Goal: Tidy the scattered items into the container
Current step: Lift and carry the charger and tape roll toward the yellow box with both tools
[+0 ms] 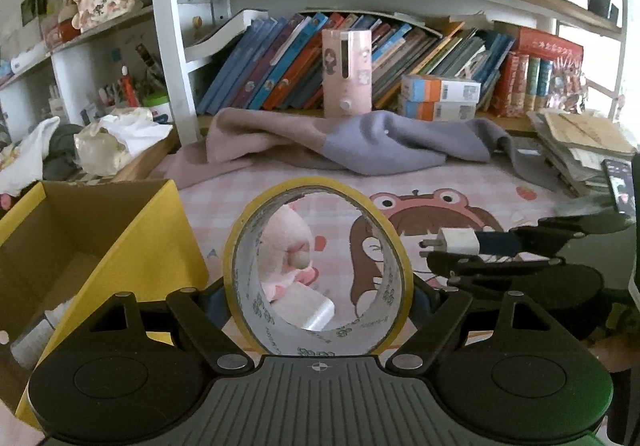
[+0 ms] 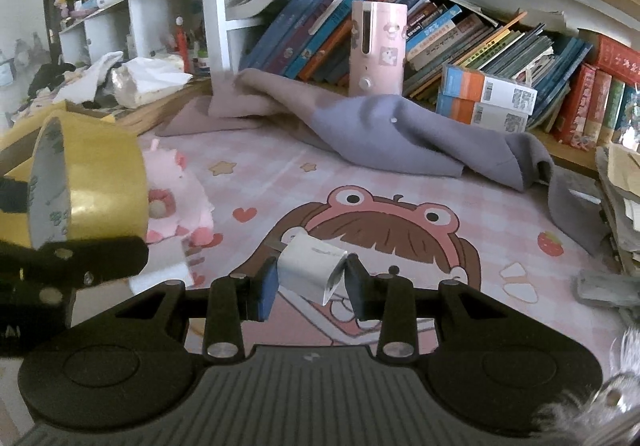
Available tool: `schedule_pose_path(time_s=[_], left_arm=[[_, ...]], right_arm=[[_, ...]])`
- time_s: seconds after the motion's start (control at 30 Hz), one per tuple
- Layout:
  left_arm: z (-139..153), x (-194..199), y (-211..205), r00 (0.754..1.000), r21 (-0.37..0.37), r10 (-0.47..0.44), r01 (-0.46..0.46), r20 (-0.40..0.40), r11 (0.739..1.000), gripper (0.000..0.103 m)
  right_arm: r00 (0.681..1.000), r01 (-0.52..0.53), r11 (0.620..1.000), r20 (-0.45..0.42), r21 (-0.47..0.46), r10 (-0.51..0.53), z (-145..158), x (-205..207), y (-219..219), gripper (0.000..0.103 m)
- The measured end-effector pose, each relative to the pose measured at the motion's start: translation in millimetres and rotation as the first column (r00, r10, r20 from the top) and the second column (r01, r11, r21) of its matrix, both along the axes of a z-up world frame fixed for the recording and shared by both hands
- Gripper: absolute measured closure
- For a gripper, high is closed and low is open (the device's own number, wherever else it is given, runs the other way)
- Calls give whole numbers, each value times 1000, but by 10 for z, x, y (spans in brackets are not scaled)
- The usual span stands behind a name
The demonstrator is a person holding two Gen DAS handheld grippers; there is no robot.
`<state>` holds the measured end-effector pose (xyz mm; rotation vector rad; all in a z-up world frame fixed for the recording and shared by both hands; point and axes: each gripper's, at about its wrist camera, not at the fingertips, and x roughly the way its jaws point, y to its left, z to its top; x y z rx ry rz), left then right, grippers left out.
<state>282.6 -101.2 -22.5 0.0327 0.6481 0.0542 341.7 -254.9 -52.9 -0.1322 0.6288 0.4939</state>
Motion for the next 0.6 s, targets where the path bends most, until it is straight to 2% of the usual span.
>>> schedule_pose_path(time_s=[0.23, 0.6], left_arm=[[95, -151, -84, 1000, -26, -6, 7, 18, 1000, 20], [337, -507, -96, 996, -64, -84, 85, 19, 994, 20]], right_arm=[[1000, -8, 1000, -13, 6, 8, 83, -227, -112, 69], [1000, -7, 1000, 3, 3, 7, 326, -559, -282, 69]])
